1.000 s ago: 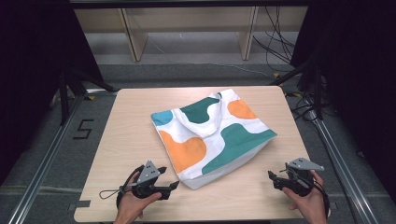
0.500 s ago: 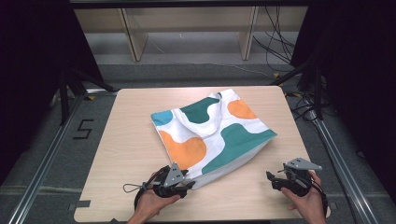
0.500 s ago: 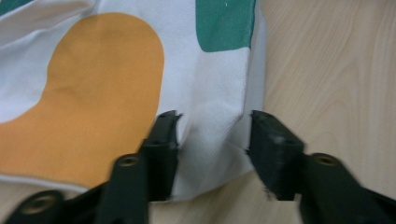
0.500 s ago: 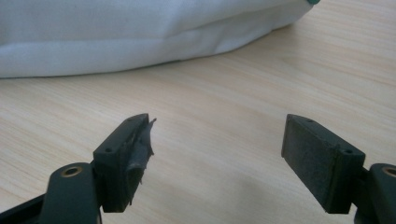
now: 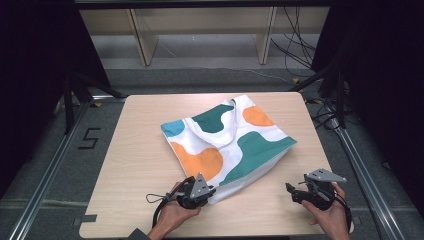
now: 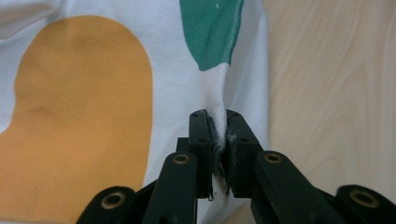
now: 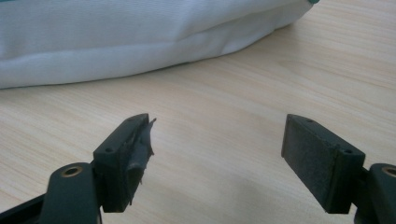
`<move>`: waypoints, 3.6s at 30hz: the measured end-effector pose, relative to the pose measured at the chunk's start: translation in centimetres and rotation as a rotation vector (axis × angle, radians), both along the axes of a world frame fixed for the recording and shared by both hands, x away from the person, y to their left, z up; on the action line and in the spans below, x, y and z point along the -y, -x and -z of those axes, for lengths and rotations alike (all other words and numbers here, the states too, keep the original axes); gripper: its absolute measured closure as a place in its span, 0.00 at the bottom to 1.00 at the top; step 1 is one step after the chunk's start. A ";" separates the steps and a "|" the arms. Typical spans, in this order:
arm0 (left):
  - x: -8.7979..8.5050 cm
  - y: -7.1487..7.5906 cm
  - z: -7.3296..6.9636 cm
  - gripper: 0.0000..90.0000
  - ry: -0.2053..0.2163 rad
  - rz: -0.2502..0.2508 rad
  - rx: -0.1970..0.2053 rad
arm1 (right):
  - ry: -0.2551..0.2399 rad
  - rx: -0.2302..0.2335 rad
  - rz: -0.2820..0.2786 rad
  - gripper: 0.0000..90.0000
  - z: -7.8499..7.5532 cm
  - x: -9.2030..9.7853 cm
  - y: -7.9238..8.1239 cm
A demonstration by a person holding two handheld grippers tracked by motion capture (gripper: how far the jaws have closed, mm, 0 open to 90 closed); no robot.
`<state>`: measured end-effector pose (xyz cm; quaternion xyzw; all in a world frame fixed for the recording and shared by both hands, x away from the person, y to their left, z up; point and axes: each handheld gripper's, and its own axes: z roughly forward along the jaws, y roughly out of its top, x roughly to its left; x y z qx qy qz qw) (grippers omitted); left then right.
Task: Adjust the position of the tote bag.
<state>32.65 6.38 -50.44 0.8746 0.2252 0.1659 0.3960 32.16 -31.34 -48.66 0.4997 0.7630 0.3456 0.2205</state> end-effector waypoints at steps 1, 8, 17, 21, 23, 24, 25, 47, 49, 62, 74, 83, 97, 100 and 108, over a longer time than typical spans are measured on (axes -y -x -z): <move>0.5 0.0 0.1 0.92 0.002 0.009 -0.006 | -0.001 0.001 -0.004 0.28 0.0 0.1 0.0; 4.5 0.4 0.2 0.91 0.021 0.053 -0.018 | -0.017 0.016 0.010 0.28 -0.1 0.7 0.0; 10.0 -0.2 0.7 0.91 0.060 0.092 -0.052 | -0.027 0.031 0.063 0.29 -0.1 2.3 -0.3; 12.3 -0.6 0.7 0.90 0.071 0.099 -0.042 | -0.052 0.023 0.074 0.29 -0.1 2.3 -0.4; 13.5 -0.7 0.6 0.89 0.068 0.110 -0.040 | -0.054 0.015 0.066 0.29 0.0 2.4 -0.5; 13.8 -0.8 0.6 0.87 0.076 0.118 -0.043 | -0.053 0.010 0.065 0.29 0.1 2.3 -0.5; 13.9 -0.8 0.5 0.80 0.079 0.126 -0.046 | -0.052 0.013 0.071 0.29 0.0 2.4 -0.5; -10.0 -7.0 -4.4 0.34 0.087 -0.365 -0.121 | -0.057 -0.026 0.061 0.29 0.2 2.0 -0.5; -11.4 -7.3 -3.7 0.34 0.107 -0.392 -0.161 | -0.058 -0.025 0.062 0.29 0.1 2.0 -0.4; -11.5 -6.5 -1.6 0.77 0.091 -0.279 -0.265 | -0.043 0.018 0.046 0.30 0.0 1.7 -0.4; -9.8 -3.2 -1.1 0.83 0.076 -0.196 -0.246 | -0.227 0.031 -0.076 0.35 -1.3 -2.1 1.1; -8.6 -1.4 -1.2 0.85 0.077 -0.142 -0.232 | -0.039 -0.049 -0.152 0.77 -0.1 -3.8 -0.6; -0.2 2.4 -0.2 0.83 0.140 0.021 -0.268 | 0.084 0.035 -0.078 0.94 -0.3 -0.3 -7.2; 1.9 2.5 -0.1 0.83 0.131 0.063 -0.254 | 0.112 0.056 -0.081 0.95 -0.4 0.2 -9.0; 8.0 1.8 0.3 0.81 0.163 0.182 -0.268 | 0.136 0.087 -0.010 0.80 -0.8 1.8 -11.5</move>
